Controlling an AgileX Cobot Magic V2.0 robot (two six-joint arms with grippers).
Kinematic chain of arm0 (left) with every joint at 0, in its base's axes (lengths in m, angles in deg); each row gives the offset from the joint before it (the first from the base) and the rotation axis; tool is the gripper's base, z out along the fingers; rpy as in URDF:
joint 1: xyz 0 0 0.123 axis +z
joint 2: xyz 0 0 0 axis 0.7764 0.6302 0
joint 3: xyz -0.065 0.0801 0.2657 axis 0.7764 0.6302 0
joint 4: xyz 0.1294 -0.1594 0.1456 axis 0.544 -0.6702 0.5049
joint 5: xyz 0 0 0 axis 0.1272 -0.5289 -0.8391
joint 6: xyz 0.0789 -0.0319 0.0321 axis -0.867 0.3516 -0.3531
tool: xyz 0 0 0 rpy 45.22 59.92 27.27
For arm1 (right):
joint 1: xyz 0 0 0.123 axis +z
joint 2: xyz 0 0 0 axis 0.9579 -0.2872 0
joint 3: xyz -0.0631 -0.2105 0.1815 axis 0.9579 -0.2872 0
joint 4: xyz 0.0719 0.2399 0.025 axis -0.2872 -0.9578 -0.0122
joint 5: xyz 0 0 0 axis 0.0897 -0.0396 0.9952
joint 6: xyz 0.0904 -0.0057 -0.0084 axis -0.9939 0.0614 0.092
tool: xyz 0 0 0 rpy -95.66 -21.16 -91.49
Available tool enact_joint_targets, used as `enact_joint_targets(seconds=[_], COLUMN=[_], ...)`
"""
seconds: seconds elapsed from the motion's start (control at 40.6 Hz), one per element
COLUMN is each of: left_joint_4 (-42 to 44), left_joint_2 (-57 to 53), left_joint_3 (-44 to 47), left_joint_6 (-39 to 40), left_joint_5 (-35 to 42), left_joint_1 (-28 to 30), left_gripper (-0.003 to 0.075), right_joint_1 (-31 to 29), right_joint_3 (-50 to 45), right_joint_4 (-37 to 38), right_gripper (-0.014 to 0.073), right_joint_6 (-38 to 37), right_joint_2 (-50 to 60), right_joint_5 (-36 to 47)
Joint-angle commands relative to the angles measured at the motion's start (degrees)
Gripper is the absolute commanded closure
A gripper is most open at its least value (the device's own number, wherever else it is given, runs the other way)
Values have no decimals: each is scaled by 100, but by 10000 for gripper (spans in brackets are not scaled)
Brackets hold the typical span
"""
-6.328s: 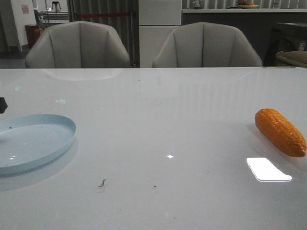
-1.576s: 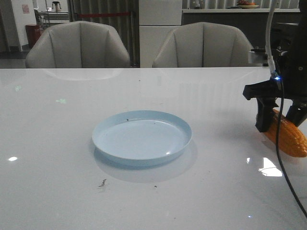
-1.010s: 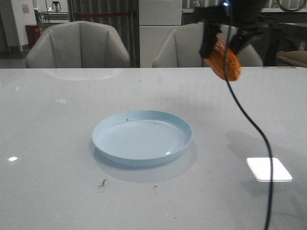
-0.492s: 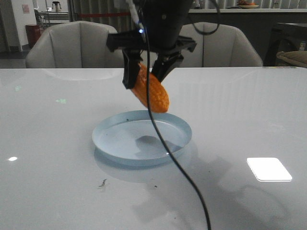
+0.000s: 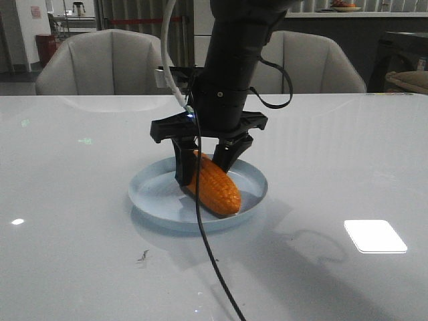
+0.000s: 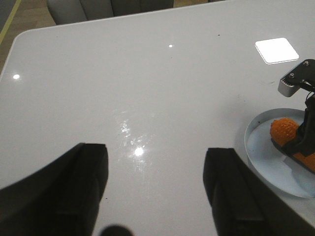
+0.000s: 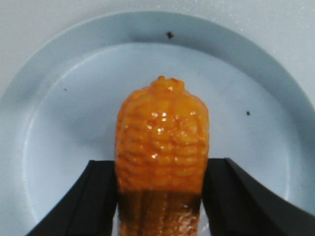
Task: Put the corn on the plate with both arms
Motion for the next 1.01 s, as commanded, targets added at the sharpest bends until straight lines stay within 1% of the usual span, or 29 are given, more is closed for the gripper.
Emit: enact_joint_targets(seconds=[0.0, 0.049, 0.172, 0.271, 0.394, 0.492, 0.616, 0.788, 0.985], left_joint_4=[-12, -12, -12, -12, -12, -12, -12, -12, -12], left_joint_2=[-28, -28, -28, -28, -28, -28, -28, -28, -28], left_joint_3=[-159, -159, -159, -159, -159, -159, -159, -159, -159], left_joint_6=[3, 3, 3, 3, 3, 3, 3, 3, 3], left_joint_5=[446, 446, 446, 446, 446, 446, 446, 459, 459], left_joint_1=[11, 11, 11, 11, 11, 11, 11, 11, 11], left_gripper=[244, 244, 244, 244, 244, 244, 244, 244, 244], right_joint_1=[-1, -1, -1, -14, -126, -350, -734, -1352, -2037], right_joint_3=[205, 247, 574, 1036, 1890, 2583, 3135, 3104, 2697], right_joint_4=[-40, -40, -46, -23, -12, -12, -62, -162, -157], right_gripper=[102, 99, 102, 102, 102, 102, 102, 102, 104], right_joint_6=[41, 41, 36, 36, 36, -115, -266, -237, 121], right_joint_2=[414, 422, 422, 422, 433, 546, 904, 1767, 2689], right_joint_5=[100, 100, -209, -719, -1458, -1975, -2042, -2080, -2062])
